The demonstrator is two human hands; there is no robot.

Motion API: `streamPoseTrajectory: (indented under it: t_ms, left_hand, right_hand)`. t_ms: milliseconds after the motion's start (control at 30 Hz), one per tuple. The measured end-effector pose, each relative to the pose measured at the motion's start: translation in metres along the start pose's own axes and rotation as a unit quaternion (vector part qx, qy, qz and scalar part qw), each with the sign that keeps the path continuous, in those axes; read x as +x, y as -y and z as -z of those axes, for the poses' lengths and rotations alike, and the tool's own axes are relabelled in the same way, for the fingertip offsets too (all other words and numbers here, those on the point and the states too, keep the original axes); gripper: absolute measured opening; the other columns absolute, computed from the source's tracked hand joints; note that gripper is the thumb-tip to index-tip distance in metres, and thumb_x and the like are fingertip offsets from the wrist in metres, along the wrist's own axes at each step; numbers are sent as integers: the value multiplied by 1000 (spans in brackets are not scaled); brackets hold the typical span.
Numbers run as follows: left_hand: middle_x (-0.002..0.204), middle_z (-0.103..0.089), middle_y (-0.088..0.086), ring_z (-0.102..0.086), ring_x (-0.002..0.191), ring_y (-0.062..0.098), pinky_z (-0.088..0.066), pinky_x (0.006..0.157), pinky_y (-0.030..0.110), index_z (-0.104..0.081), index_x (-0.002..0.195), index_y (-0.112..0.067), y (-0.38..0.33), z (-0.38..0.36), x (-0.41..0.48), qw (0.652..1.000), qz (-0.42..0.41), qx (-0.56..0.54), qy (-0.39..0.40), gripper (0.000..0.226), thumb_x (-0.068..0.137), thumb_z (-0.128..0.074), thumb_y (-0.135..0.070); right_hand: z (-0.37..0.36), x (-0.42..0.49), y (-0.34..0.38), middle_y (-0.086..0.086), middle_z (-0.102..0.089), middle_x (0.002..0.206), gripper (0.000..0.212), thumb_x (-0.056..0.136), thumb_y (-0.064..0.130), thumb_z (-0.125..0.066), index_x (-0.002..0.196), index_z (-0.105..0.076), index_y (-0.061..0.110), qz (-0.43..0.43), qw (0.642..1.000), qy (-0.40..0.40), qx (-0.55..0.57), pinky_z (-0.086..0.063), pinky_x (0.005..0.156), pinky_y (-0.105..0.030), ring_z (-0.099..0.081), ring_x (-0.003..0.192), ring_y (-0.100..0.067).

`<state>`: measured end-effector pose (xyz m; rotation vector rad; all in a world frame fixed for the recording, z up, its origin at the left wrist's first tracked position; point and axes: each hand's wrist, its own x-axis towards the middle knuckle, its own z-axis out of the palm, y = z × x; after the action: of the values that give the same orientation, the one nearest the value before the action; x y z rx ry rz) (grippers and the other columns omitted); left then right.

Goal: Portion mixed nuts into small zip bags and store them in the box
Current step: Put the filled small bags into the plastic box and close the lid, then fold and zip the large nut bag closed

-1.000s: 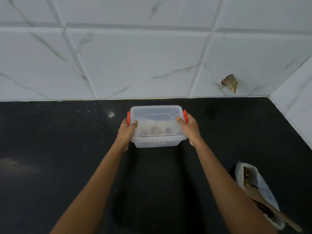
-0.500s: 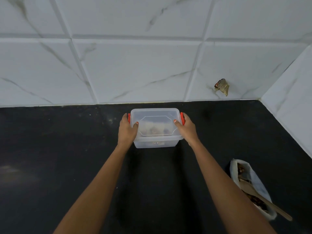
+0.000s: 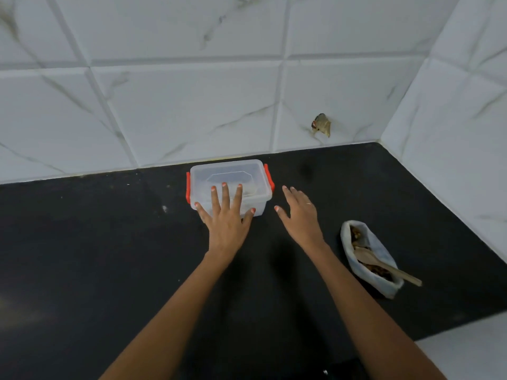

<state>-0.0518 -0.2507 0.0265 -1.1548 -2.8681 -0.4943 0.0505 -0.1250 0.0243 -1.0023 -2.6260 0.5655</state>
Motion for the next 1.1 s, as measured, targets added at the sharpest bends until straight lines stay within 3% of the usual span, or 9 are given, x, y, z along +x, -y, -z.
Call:
streamPoseTrajectory:
  t_ms: [233, 400, 600, 733, 867, 967, 1100]
  left_hand:
    - [157, 13, 5, 22, 141, 26, 20, 101, 54, 6, 147, -30, -58, -31, -37, 997, -49, 29, 49, 66, 94, -25, -55]
    - [157, 14, 5, 21, 142, 27, 17, 105, 56, 11, 146, -31, -110, -55, -54, 991, -70, 26, 113, 66, 95, -23, -55]
    - [157, 8, 5, 15, 143, 24, 9, 112, 51, 5, 148, -30, -164, -84, -65, 984, -60, -34, 166, 64, 96, -27, -52]
    - [157, -6, 7, -1, 145, 22, -9, 116, 40, -9, 149, -24, -193, -102, -70, 973, -28, -155, 170, 63, 96, -35, -47]
    - [153, -22, 6, -25, 140, 21, -30, 108, 36, -22, 146, -20, -209, -112, -75, 951, 19, -261, 165, 59, 95, -46, -35]
    - [144, -39, 5, -40, 130, 18, -38, 104, 32, -31, 143, -18, -210, -119, -74, 938, 45, -308, 151, 56, 92, -53, -26]
    - [133, -51, 6, -53, 117, 18, -48, 97, 40, -40, 138, -19, -208, -124, -73, 905, 86, -387, 156, 51, 89, -58, -20]
  right_hand:
    - [19, -51, -58, -7, -11, 156, 57, 98, 39, -34, 148, -12, 21, 5, 988, 30, -151, -8, 114, -41, -5, 144, -23]
    - [45, -78, -112, -6, -13, 156, 57, 98, 38, -34, 148, -14, 20, -21, 989, 45, -141, -8, 114, -40, -5, 144, -23]
    - [70, -106, -172, -9, -33, 148, 47, 95, 28, -46, 140, -38, 14, -72, 995, 46, -57, -23, 109, -37, -25, 138, -25]
    - [83, -117, -199, -4, -47, 134, 40, 94, 24, -49, 133, -47, 14, -108, 993, 48, -16, -37, 96, -30, -43, 122, -20]
    - [84, -119, -212, 0, -50, 122, 36, 93, 26, -52, 127, -52, 18, -136, 987, 82, 9, -45, 84, -27, -51, 109, -14]
    - [81, -117, -215, -3, -51, 117, 31, 91, 22, -55, 121, -56, 13, -145, 984, 87, 52, -46, 80, -25, -54, 100, -14]
    - [79, -115, -218, -5, -55, 104, 17, 88, 15, -59, 101, -65, 5, -139, 986, 50, 83, -47, 72, -23, -57, 87, -13]
